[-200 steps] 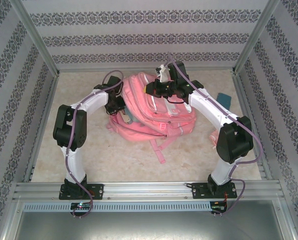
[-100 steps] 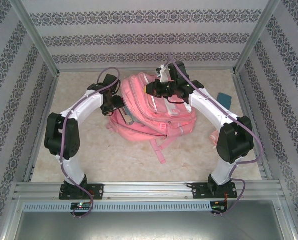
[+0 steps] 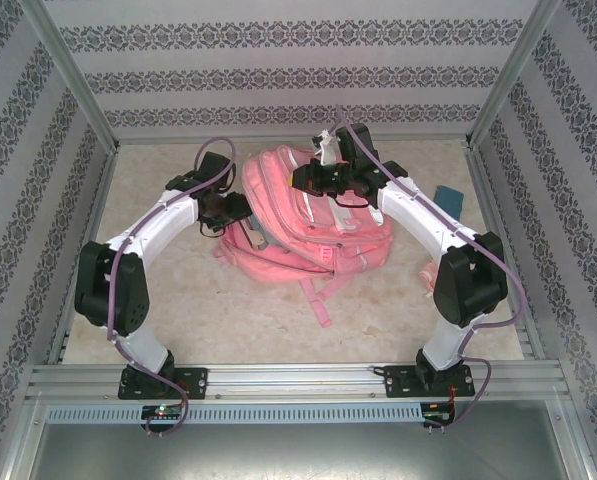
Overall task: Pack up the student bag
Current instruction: Rotate the personal item at the middle-right of the table.
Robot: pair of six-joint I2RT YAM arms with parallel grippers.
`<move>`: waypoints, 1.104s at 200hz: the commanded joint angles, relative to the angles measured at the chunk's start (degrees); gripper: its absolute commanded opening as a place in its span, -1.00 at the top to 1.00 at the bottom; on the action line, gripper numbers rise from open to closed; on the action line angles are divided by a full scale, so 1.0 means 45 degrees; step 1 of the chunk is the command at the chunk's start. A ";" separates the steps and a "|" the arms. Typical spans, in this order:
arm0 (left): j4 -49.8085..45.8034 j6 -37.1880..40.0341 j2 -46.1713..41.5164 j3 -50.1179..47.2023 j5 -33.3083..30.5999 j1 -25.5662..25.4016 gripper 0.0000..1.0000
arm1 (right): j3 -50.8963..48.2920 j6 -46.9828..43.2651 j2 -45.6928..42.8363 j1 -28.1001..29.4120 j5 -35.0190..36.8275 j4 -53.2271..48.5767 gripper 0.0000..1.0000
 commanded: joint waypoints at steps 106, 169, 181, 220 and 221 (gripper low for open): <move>0.0995 -0.0082 -0.0014 0.0333 0.1304 -0.0496 -0.10 | -0.2753 -0.0962 -0.2584 -0.3734 0.4132 -0.1031 0.22; 0.0842 -0.0007 -0.0380 -0.0047 0.1390 -0.0540 -0.13 | -0.4800 -0.0701 -0.2910 -0.6718 0.7417 -0.3030 -0.10; 0.0942 -0.0009 -0.0423 -0.0163 0.1416 -0.0576 -0.13 | -0.5234 -0.0674 -0.2967 -0.6992 0.7578 -0.3240 -0.14; 0.0761 0.0133 -0.0532 -0.0090 0.1363 -0.0580 -0.13 | -0.5958 -0.0917 -0.3102 -0.7555 0.8782 -0.3838 -0.33; 0.0753 0.0126 -0.0530 -0.0084 0.1361 -0.0584 -0.13 | -0.5969 -0.0904 -0.3104 -0.7568 0.8835 -0.3882 -0.34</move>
